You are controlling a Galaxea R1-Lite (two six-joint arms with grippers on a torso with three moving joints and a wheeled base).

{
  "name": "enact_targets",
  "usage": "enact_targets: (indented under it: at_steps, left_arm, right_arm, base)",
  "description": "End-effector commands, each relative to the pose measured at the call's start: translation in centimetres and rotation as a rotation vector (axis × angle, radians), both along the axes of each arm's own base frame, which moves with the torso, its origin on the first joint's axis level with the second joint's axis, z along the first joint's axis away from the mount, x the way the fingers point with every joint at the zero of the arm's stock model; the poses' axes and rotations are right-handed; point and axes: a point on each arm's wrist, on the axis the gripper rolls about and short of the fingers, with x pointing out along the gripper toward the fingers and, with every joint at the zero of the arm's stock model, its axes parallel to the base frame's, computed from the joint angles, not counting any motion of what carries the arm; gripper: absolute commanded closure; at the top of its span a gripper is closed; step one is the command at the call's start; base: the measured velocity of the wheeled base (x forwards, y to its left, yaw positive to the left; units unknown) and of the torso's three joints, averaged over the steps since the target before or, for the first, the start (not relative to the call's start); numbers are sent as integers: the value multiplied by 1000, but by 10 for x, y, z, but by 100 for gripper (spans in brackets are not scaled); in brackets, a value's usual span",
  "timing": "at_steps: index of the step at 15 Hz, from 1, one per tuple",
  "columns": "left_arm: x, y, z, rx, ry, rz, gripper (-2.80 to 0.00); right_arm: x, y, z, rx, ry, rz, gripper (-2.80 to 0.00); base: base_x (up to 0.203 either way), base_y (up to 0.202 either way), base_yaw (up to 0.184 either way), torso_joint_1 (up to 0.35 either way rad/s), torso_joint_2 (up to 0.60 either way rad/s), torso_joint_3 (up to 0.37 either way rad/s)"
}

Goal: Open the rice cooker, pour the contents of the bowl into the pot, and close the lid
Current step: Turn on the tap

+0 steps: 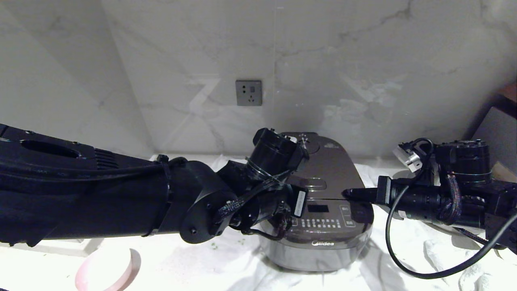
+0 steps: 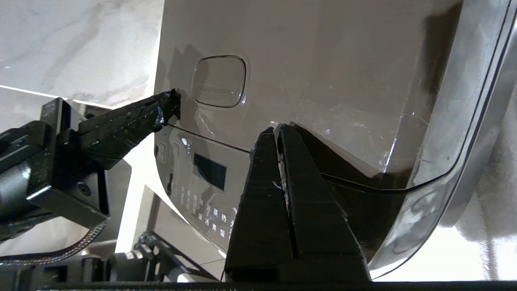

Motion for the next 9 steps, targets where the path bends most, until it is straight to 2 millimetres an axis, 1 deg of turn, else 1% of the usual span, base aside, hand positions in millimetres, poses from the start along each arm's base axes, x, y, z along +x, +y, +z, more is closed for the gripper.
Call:
enact_targets:
  at_steps: [1, 5, 7, 8, 9]
  left_arm:
    - [2, -3, -12, 26, 22, 1, 0]
    - [0, -7, -23, 51, 39, -10, 0]
    - [-1, -8, -26, 58, 46, -12, 0]
    - [0, -9, -24, 52, 42, -11, 0]
    - [0, -9, -19, 37, 31, -9, 0]
  right_arm:
    - [3, -4, -7, 4, 30, -5, 0]
    - [5, -4, -5, 9, 0, -8, 0]
    - [4, -5, -11, 7, 23, -6, 0]
    - [4, -5, -12, 6, 27, -6, 0]
    - [3, -5, -9, 6, 17, -8, 0]
  base:
    - [0, 0, 0, 0, 0, 0]
    - [0, 0, 0, 0, 0, 0]
    - [0, 0, 0, 0, 0, 0]
    - [0, 0, 0, 0, 0, 0]
    - [0, 0, 0, 0, 0, 0]
